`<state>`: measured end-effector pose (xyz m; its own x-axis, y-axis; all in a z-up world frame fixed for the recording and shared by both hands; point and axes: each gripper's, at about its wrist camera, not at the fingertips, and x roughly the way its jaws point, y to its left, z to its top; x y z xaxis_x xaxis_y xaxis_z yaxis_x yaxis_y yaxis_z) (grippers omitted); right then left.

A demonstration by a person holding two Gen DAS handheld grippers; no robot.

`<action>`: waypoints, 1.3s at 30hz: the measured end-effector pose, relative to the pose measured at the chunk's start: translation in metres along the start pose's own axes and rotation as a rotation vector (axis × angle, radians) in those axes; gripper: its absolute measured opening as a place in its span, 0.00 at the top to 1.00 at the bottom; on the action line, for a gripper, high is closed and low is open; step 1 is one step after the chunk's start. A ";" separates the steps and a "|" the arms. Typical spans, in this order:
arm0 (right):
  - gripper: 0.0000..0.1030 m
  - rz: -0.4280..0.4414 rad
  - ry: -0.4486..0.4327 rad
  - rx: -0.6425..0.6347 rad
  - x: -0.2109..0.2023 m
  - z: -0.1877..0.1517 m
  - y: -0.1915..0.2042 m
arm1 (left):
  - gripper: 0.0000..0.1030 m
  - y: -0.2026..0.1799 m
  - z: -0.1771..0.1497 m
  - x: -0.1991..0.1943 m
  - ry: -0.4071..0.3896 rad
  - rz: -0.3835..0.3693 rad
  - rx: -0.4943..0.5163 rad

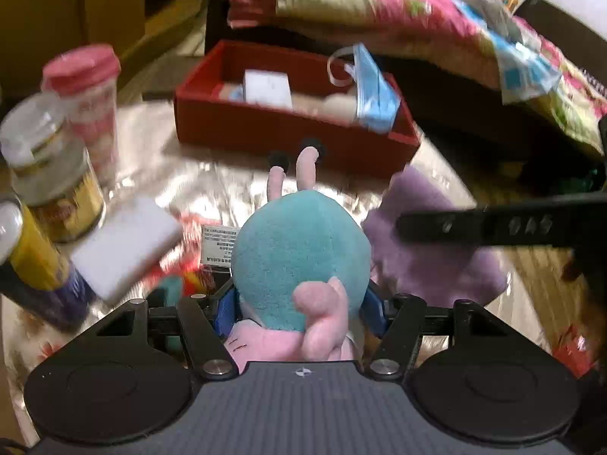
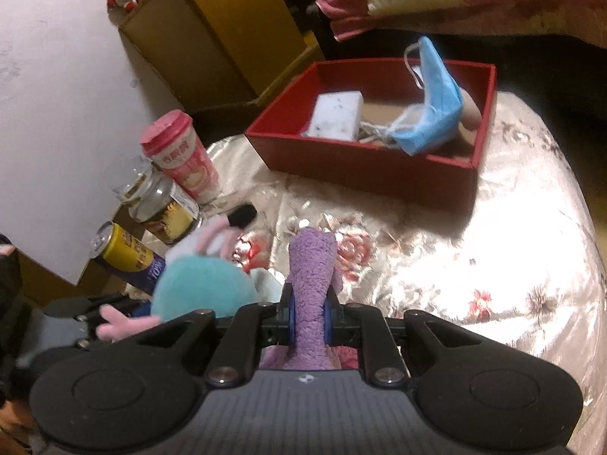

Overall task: Organize soft objects
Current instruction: 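Lift and carry the pig plush and purple sock over the red box with both tools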

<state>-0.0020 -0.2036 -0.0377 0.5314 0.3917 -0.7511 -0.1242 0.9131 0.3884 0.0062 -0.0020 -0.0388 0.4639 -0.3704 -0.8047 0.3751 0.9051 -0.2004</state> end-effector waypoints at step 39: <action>1.00 -0.142 -0.304 -0.183 -0.028 0.026 0.046 | 0.38 -0.008 0.056 -0.032 -0.296 0.206 0.037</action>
<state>-0.0004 -0.1759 0.0152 0.7750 0.2336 -0.5872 -0.1648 0.9717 0.1692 0.0336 -0.0088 0.0201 0.7430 -0.2304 -0.6285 0.2758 0.9609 -0.0261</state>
